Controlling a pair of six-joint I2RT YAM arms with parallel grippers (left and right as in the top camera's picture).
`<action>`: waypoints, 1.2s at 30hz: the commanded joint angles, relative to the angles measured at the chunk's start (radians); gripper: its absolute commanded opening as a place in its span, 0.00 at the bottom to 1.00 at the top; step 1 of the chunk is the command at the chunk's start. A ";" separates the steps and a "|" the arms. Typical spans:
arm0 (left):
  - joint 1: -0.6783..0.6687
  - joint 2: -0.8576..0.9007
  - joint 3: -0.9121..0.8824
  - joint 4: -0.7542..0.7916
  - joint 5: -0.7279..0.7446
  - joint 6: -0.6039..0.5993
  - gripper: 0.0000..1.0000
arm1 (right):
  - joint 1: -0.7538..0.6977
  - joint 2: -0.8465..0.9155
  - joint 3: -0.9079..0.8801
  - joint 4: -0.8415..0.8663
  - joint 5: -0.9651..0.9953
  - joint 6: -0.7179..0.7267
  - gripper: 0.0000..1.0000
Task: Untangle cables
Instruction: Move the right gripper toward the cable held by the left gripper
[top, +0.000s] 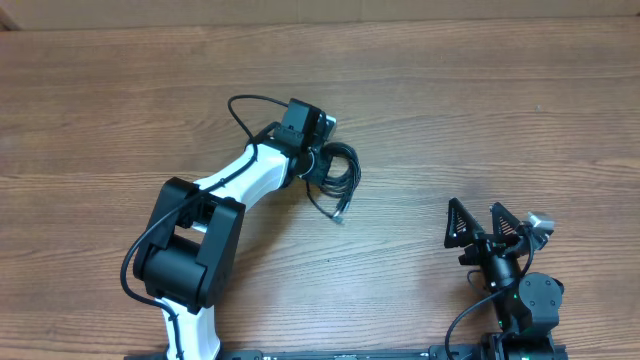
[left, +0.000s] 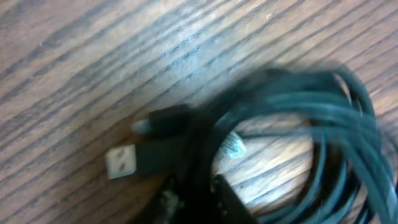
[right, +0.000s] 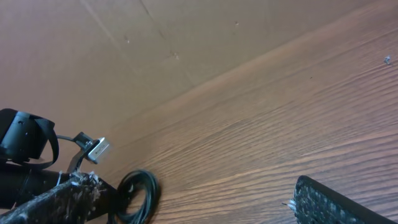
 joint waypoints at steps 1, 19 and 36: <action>-0.006 0.006 0.040 -0.024 -0.017 0.004 0.06 | -0.003 0.006 -0.010 0.006 -0.006 0.000 1.00; -0.010 -0.084 0.151 -0.296 0.262 0.019 0.04 | -0.002 0.424 0.312 -0.305 -0.013 -0.237 0.99; -0.120 -0.084 0.167 -0.278 0.339 0.015 0.04 | 0.131 0.938 0.791 -0.489 -0.213 -0.233 1.00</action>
